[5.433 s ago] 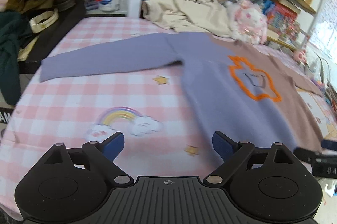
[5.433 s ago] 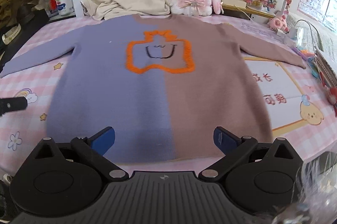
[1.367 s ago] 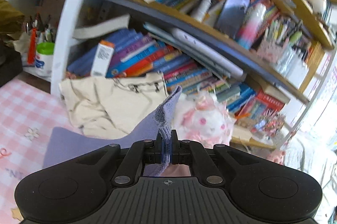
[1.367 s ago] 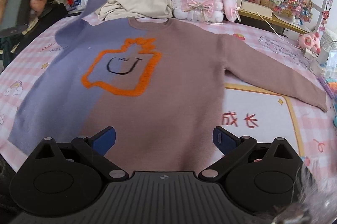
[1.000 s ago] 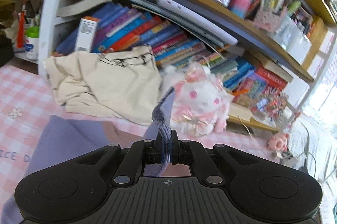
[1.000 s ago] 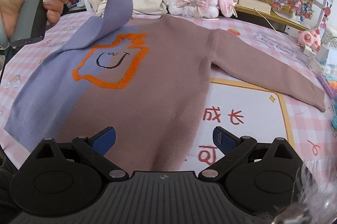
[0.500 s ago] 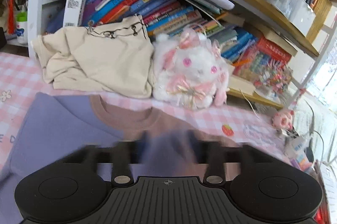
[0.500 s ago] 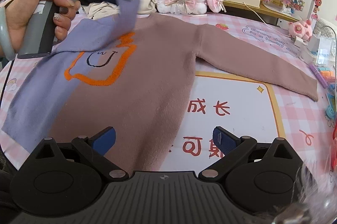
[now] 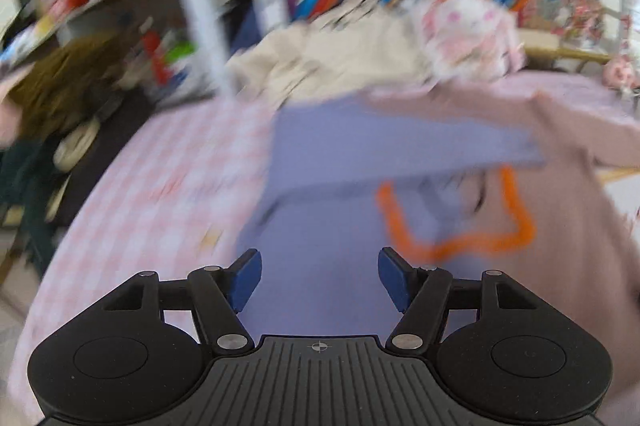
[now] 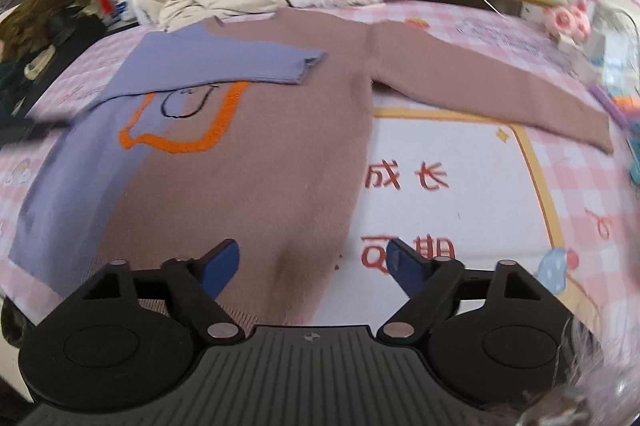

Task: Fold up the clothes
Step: 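Release the sleeve, then grasp the hem with both grippers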

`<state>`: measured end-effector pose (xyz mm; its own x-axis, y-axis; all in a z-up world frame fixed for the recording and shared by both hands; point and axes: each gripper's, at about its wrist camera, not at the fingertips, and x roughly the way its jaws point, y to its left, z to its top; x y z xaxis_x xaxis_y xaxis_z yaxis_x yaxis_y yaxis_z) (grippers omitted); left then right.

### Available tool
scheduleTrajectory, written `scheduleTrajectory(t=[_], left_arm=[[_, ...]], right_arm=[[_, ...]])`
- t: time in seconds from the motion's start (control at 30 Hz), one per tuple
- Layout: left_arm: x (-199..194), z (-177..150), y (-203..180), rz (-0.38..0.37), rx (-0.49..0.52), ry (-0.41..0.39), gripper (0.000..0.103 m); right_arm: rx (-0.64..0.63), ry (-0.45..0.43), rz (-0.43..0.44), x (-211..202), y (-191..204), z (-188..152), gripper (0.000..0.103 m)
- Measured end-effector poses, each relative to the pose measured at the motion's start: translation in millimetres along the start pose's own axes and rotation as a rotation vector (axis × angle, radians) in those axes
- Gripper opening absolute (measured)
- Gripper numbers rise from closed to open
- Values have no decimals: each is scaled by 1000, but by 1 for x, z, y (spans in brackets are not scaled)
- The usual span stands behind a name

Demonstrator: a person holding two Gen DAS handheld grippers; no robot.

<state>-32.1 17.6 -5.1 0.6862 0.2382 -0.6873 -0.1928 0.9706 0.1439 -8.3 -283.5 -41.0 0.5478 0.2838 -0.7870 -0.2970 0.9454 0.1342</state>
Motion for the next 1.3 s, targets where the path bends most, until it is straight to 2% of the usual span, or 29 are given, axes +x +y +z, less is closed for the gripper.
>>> scheduleTrajectory(t=[0.17, 0.33, 0.37, 0.4, 0.47, 0.57, 0.6, 0.63, 0.67, 0.7, 0.8, 1.13, 1.3], left_arm=[[-6, -36, 32, -19, -87, 68, 65], [-5, -49, 55, -25, -158, 72, 64], [-4, -52, 60, -33, -168, 74, 61], [-2, -54, 64, -41, -174, 83, 56], [2, -59, 71, -72, -190, 105, 32], [7, -64, 79, -131, -223, 109, 22], [7, -65, 81, -144, -230, 104, 18], [8, -66, 84, -159, -242, 105, 8], [9, -67, 88, -175, -263, 107, 4], [9, -67, 92, -190, -282, 109, 4], [9, -68, 101, -202, -305, 105, 3], [14, -69, 130, -143, -333, 105, 4], [15, -70, 134, -138, -327, 108, 4]], right_arm=[[29, 6, -48, -4, 10, -12, 68], [49, 26, -96, -10, 23, -25, 54], [47, 31, -108, -10, 26, -27, 53], [54, 37, -116, -10, 27, -30, 50], [72, 47, -127, -10, 30, -35, 46], [120, 53, -130, -11, 29, -39, 39], [134, 51, -129, -11, 28, -40, 34], [145, 50, -123, -12, 29, -40, 30], [149, 49, -117, -11, 30, -40, 21], [150, 49, -111, -11, 32, -39, 14], [150, 48, -95, -10, 39, -37, 10], [22, 46, -42, 4, 78, -30, 9], [17, 47, -41, 5, 82, -29, 9]])
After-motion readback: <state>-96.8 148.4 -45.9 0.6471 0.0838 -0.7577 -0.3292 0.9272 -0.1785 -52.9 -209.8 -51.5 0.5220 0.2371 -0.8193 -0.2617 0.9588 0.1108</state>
